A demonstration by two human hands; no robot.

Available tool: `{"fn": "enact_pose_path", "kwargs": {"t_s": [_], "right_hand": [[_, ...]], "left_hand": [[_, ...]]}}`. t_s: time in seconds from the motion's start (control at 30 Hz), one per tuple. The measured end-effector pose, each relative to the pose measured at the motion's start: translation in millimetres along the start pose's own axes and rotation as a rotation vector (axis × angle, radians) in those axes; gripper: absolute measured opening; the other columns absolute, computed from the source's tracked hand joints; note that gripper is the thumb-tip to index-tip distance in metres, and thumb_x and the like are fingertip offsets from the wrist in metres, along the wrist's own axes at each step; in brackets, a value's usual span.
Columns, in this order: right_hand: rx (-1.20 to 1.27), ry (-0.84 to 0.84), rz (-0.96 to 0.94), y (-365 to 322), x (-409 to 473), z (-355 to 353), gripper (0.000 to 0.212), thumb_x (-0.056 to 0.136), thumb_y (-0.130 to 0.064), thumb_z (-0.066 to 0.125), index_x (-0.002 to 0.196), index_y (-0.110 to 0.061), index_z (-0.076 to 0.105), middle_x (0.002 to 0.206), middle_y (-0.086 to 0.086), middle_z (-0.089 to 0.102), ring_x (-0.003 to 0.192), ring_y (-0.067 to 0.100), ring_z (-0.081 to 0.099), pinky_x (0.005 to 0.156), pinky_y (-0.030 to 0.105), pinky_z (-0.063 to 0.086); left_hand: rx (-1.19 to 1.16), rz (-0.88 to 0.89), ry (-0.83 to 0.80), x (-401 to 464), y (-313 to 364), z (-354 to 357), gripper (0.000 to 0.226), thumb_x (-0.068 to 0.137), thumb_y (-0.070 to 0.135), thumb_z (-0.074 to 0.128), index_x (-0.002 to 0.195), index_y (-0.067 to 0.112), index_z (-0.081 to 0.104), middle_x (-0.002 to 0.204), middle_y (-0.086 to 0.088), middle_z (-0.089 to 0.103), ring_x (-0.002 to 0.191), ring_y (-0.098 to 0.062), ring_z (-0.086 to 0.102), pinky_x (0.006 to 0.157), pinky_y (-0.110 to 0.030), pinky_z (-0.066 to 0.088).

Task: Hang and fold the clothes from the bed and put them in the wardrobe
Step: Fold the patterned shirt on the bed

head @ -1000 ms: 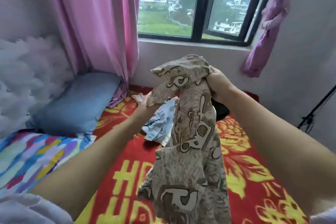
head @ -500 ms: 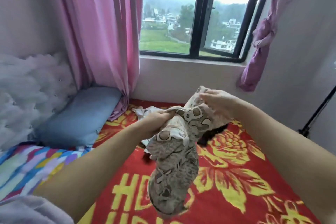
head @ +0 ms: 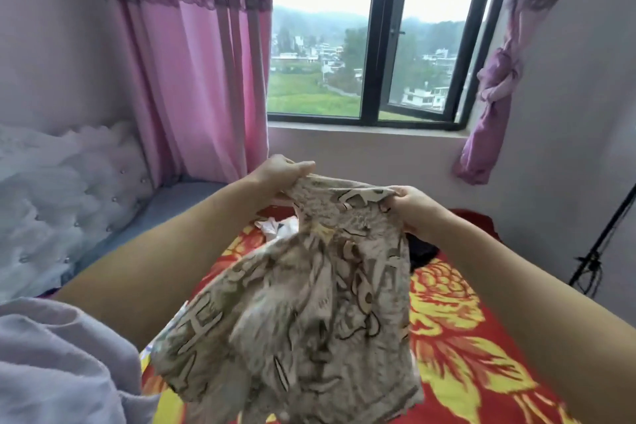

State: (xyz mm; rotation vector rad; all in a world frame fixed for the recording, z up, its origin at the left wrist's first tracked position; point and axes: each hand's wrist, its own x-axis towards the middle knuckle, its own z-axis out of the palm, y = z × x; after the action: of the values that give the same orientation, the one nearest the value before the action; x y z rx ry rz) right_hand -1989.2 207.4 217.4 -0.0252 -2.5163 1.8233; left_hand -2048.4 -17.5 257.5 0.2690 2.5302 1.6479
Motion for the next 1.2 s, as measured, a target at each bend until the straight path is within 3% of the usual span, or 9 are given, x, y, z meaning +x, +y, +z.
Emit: {"fn": "enact_pose_path", "kwargs": {"t_s": [0.27,0.4,0.53,0.63,0.7,0.8,0.9,1.07,1.2], "right_hand": [[-0.070,-0.004,-0.112,-26.8,12.4,-0.1,0.018,0.091,-0.033,0.061,0.096,-0.020,0.073,0.104,0.010,0.073,0.088,0.019,0.071,0.079,0.035,0.059],[-0.444,-0.422,0.039,-42.6,4.3,-21.2,0.058,0.064,-0.075,0.064,0.105,-0.034,0.065,0.108,-0.008,0.071,0.098,0.011,0.068,0.084,0.027,0.055],[-0.691,-0.473,0.188,-31.4,8.7,-28.0,0.018,0.084,-0.030,0.072,0.070,-0.019,0.070,0.065,-0.005,0.069,0.055,0.009,0.063,0.059,0.021,0.052],[-0.635,-0.353,0.198,-12.3,11.8,-36.8,0.033,0.093,-0.025,0.062,0.060,-0.017,0.062,0.050,-0.005,0.050,0.045,0.007,0.047,0.056,0.019,0.046],[-0.623,-0.173,0.139,-3.8,13.9,-37.8,0.031,0.097,-0.028,0.054,0.072,-0.014,0.066,0.054,-0.004,0.055,0.050,0.007,0.056,0.062,0.027,0.055],[-0.567,0.099,-0.007,-3.3,19.6,-27.9,0.030,0.099,-0.022,0.050,0.073,-0.016,0.061,0.060,-0.002,0.059,0.051,0.013,0.065,0.051,0.027,0.055],[-0.455,0.222,-0.132,-9.4,26.7,-22.1,0.016,0.097,-0.015,0.051,0.089,-0.013,0.063,0.088,0.007,0.068,0.083,0.025,0.067,0.069,0.032,0.056],[0.253,-0.069,-0.106,-41.9,20.7,-5.8,0.027,0.099,-0.007,0.041,0.078,-0.011,0.058,0.076,0.004,0.057,0.071,0.014,0.056,0.070,0.026,0.050],[0.509,-0.356,-0.065,-66.8,6.7,12.4,0.035,0.077,-0.012,0.037,0.044,-0.017,0.048,0.049,0.000,0.046,0.048,0.012,0.045,0.060,0.027,0.039]], "left_hand": [[-0.517,-0.122,0.001,6.2,14.0,-19.8,0.026,0.092,0.026,0.061,0.091,0.001,0.052,0.071,-0.008,0.059,0.050,-0.017,0.064,0.046,-0.026,0.054],[-0.771,-0.163,-0.120,2.1,22.7,-27.8,0.016,0.100,0.017,0.045,0.097,0.002,0.049,0.071,-0.011,0.063,0.058,-0.021,0.065,0.052,-0.030,0.057],[-0.819,-0.109,-0.099,4.1,26.3,-51.3,0.027,0.102,0.019,0.033,0.082,0.006,0.046,0.068,-0.010,0.057,0.047,-0.019,0.063,0.044,-0.026,0.052],[-0.828,-0.180,0.017,17.4,12.7,-79.4,0.033,0.101,0.031,0.041,0.108,0.001,0.053,0.103,-0.017,0.059,0.094,-0.024,0.064,0.076,-0.035,0.055],[-0.753,-0.221,0.067,22.3,-1.7,-92.3,0.033,0.100,0.034,0.042,0.101,0.003,0.054,0.094,-0.015,0.061,0.093,-0.022,0.061,0.079,-0.036,0.049],[-0.550,-0.152,0.055,17.1,-15.5,-102.8,0.031,0.099,0.023,0.040,0.069,0.014,0.043,0.056,-0.005,0.048,0.048,-0.011,0.051,0.051,-0.023,0.045],[-0.159,-0.103,-0.220,2.0,-25.5,-109.4,0.022,0.089,0.017,0.055,0.069,0.010,0.059,0.061,-0.008,0.055,0.043,-0.011,0.055,0.042,-0.019,0.045],[0.643,-0.156,-0.582,-25.2,-17.5,-74.9,0.020,0.091,0.028,0.062,0.081,0.015,0.073,0.077,-0.007,0.070,0.060,-0.015,0.064,0.053,-0.024,0.054],[0.721,0.264,-0.127,-20.5,-6.9,-37.6,0.028,0.093,0.012,0.053,0.121,0.011,0.058,0.119,-0.012,0.063,0.100,-0.022,0.063,0.088,-0.033,0.052]]}}
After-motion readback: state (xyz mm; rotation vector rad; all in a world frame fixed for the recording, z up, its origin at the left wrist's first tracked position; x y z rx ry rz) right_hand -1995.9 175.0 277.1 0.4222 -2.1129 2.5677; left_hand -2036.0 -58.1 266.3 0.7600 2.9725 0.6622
